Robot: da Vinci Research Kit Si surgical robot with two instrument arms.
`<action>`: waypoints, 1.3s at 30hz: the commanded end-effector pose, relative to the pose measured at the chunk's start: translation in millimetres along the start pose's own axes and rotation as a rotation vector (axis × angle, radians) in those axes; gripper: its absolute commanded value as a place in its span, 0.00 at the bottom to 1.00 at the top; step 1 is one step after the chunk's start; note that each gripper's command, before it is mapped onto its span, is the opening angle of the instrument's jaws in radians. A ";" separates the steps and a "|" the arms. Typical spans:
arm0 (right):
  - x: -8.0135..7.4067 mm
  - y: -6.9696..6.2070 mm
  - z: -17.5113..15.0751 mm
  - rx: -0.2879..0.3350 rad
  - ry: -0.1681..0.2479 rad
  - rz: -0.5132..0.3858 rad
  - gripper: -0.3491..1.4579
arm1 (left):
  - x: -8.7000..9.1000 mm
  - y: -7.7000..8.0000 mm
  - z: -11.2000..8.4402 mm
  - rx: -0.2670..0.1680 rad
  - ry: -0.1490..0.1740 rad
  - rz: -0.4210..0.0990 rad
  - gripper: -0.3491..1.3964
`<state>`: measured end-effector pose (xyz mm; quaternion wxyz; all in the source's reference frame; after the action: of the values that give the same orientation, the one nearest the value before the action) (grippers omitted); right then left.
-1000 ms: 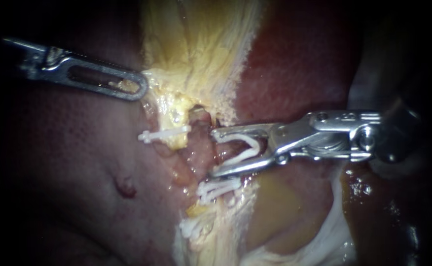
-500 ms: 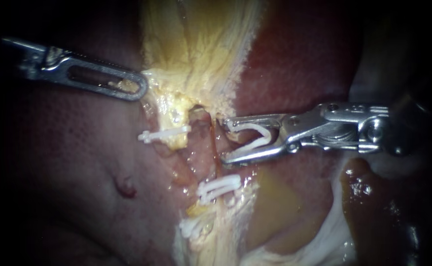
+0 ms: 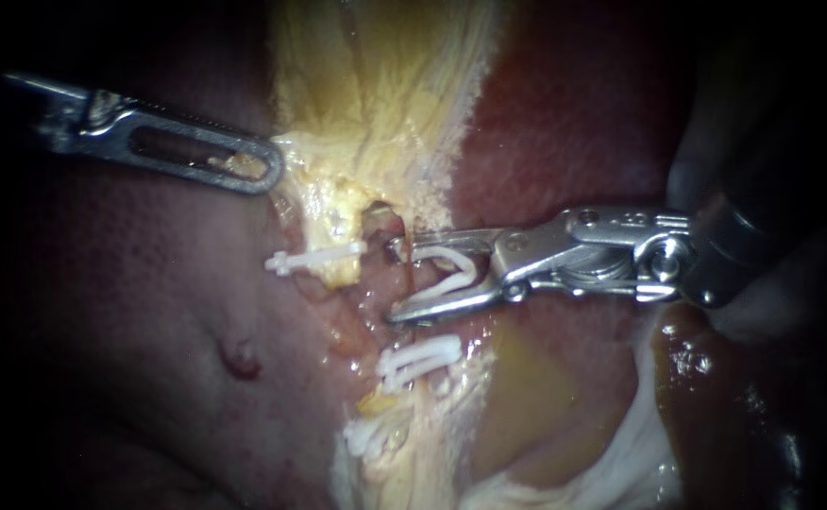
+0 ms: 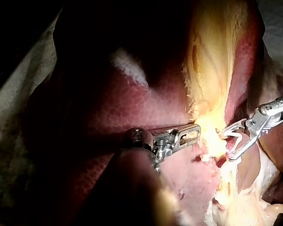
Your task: Clipping third clip right tube
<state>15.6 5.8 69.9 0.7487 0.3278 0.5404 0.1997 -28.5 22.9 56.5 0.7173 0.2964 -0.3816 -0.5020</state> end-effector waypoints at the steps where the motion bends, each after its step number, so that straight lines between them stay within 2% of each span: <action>1: 0.0 0.0 0.2 0.006 0.002 0.008 0.47 | 0.0 0.0 0.1 -0.001 0.000 0.000 0.00; 12: -0.1 0.1 0.8 0.036 0.028 0.030 0.47 | 0.0 0.0 0.1 -0.001 0.000 0.000 0.00; 17: 0.0 0.0 0.9 0.099 0.088 0.069 0.47 | 0.0 0.0 0.1 -0.001 0.000 0.000 0.00; 20: 0.1 -0.2 0.8 0.133 0.102 0.083 0.47 | 0.0 0.0 0.1 -0.001 0.000 0.000 0.00; 25: 0.6 -1.0 0.6 0.179 0.124 0.103 0.47 | 0.0 0.1 0.1 0.000 0.000 0.000 0.00; 30: 1.8 -2.5 0.2 0.229 0.149 0.101 0.47 | 0.0 0.2 0.1 0.000 0.000 0.000 0.00; 35: 3.1 -3.7 -0.2 0.254 0.172 0.100 0.47 | 0.0 0.2 0.1 0.000 0.000 0.000 0.00; 39: 3.6 -4.1 -0.4 0.259 0.181 0.102 0.47 | 0.0 0.2 0.1 0.000 0.000 0.000 0.00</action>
<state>16.2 5.4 64.4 0.6372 0.4289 0.6099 0.1951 -28.5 22.9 56.7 0.7175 0.2962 -0.3816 -0.5019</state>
